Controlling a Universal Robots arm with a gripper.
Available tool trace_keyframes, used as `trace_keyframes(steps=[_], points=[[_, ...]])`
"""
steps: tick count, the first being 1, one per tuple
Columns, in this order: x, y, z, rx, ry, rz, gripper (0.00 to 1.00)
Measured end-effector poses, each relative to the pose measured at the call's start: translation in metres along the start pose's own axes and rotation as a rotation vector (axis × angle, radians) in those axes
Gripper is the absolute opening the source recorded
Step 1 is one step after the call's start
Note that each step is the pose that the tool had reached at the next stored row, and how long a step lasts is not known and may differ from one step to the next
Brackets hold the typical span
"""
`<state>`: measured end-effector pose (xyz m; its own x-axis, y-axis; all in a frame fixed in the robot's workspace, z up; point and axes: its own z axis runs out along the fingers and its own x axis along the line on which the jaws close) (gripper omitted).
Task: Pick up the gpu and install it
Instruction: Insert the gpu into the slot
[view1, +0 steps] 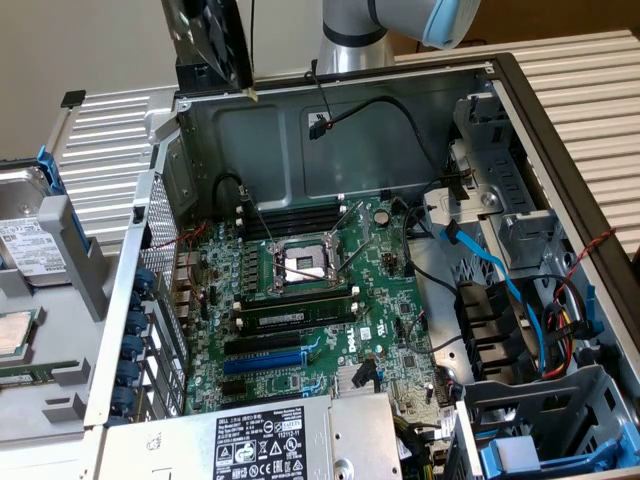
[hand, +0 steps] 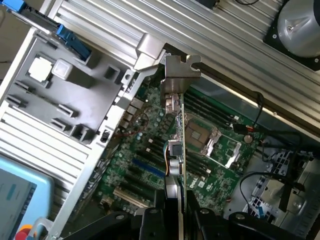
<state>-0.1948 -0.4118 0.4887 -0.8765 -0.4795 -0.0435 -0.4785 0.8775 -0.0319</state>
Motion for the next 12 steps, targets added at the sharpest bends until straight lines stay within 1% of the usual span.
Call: trace_keyframes(steps=[12], points=[[-0.0006, -0.0003, 0.0000, -0.0094, -0.0068, -0.217, 0.27]])
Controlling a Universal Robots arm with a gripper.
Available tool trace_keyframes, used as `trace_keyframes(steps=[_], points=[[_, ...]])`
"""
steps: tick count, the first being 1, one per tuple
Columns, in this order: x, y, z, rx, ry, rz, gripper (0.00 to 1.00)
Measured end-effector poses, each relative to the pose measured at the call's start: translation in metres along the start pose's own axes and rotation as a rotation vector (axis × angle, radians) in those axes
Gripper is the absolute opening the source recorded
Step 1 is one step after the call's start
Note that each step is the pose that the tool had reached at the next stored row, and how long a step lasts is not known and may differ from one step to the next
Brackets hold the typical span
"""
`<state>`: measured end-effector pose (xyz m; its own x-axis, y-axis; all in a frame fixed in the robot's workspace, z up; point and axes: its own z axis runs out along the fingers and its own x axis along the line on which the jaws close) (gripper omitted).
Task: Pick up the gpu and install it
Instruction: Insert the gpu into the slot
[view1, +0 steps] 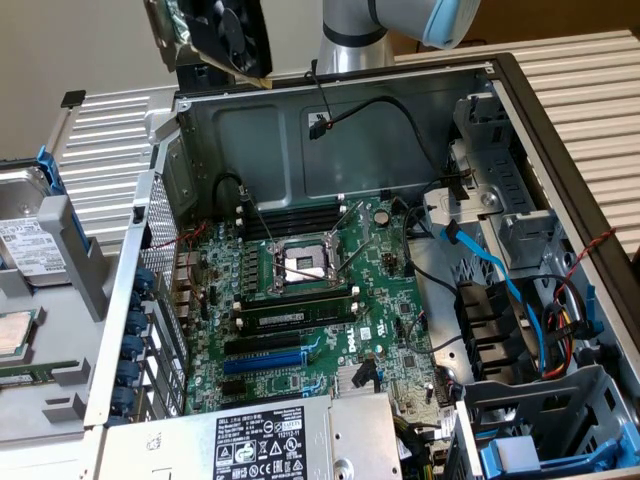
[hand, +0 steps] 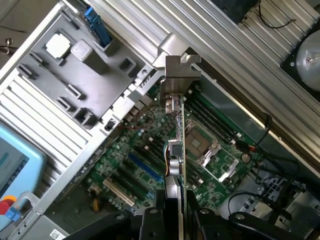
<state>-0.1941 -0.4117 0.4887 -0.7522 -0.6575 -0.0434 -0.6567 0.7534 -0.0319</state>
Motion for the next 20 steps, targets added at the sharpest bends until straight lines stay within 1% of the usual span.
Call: trace_keyframes(steps=[4, 8, 16, 18, 19, 20], points=[[-0.0003, -0.0003, 0.0000, -0.0029, -0.0022, -0.069, 0.27], [-0.0004, -0.0004, 0.0000, -0.0033, -0.0024, -0.074, 0.27], [-0.0009, -0.0008, 0.0002, -0.0095, -0.0060, -0.206, 0.27], [-0.0010, -0.0010, 0.0005, -0.0141, -0.0038, -0.230, 0.27], [-0.0010, -0.0010, 0.0008, -0.0183, -0.0002, -0.238, 0.27], [-0.0011, -0.0010, 0.0010, -0.0252, 0.0055, -0.243, 0.27]])
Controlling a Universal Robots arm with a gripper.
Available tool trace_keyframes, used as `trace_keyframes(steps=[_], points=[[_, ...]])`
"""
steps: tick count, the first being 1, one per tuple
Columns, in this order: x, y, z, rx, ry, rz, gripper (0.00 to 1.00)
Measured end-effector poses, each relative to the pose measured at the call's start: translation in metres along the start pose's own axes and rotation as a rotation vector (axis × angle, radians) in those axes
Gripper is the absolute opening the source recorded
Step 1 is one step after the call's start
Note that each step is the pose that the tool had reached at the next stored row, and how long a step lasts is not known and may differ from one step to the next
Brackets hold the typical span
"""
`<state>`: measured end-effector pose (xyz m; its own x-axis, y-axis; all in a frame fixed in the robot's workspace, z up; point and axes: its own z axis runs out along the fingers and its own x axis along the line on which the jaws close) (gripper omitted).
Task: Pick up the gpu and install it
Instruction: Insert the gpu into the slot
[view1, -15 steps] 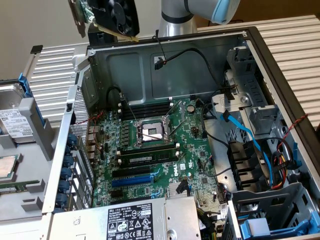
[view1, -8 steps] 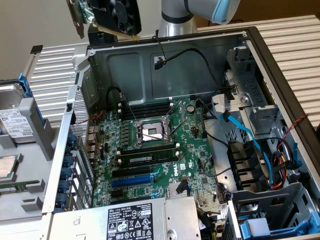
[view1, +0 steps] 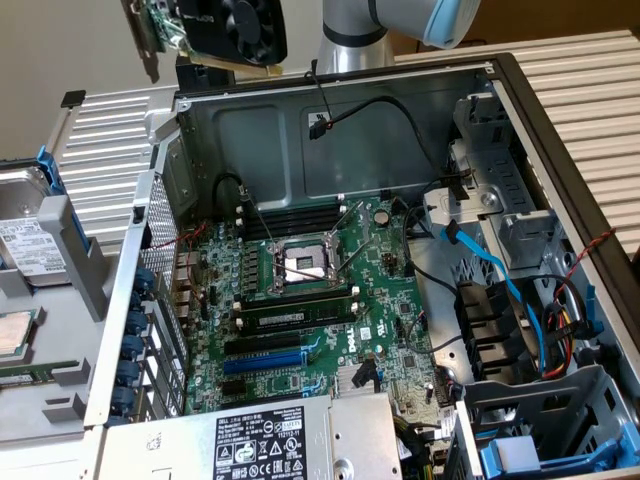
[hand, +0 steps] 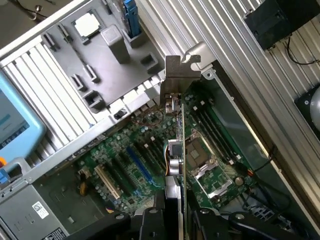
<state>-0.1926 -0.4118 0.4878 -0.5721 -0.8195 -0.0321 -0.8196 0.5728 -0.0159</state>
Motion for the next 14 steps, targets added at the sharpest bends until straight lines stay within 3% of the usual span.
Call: trace_keyframes(steps=[3, 4, 7, 14], points=[[-0.0002, -0.0003, 0.0004, -0.0285, 0.0195, -0.011, 0.27], [-0.0005, -0.0007, 0.0004, -0.0330, 0.0225, -0.012, 0.27], [-0.0007, -0.0010, 0.0005, -0.0334, 0.0227, -0.015, 0.27], [-0.0010, -0.0014, 0.0010, -0.0403, 0.0259, -0.124, 0.27]])
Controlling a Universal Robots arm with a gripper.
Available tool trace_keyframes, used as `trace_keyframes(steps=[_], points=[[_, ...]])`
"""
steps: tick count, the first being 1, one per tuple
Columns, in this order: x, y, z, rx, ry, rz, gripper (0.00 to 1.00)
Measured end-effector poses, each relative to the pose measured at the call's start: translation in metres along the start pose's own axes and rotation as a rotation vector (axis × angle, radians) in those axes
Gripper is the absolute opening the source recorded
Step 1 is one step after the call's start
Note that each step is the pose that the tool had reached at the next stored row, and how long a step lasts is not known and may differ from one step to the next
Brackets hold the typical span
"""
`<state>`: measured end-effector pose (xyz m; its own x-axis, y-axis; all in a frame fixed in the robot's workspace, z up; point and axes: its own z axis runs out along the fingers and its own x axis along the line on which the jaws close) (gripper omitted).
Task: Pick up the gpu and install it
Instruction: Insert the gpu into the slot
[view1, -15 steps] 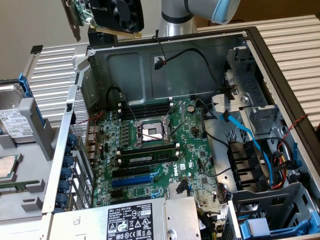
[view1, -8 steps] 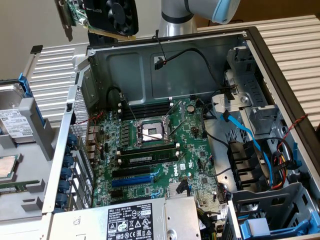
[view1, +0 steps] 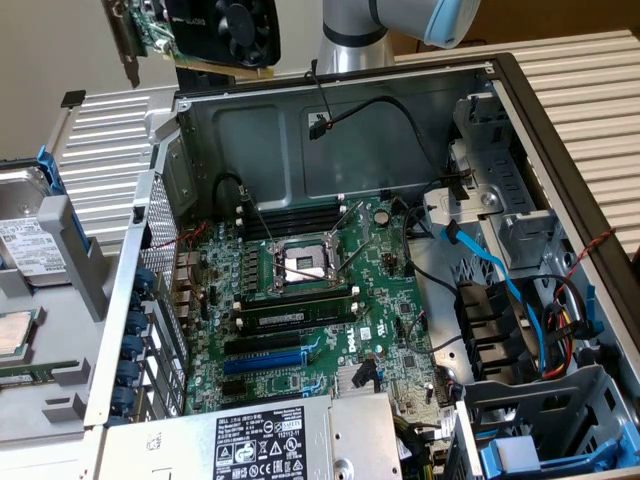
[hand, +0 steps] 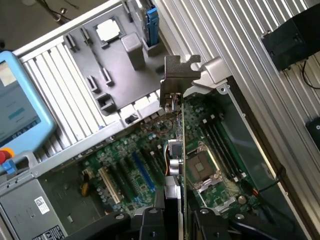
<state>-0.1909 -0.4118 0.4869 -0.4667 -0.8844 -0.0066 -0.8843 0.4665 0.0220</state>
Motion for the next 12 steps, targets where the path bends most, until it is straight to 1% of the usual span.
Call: trace_keyframes(steps=[8, 12], points=[[0.0000, 0.0000, 0.0017, -0.0121, 0.0092, -0.146, 0.27], [0.0000, 0.0000, 0.0022, -0.0163, 0.0129, -0.218, 0.27]])
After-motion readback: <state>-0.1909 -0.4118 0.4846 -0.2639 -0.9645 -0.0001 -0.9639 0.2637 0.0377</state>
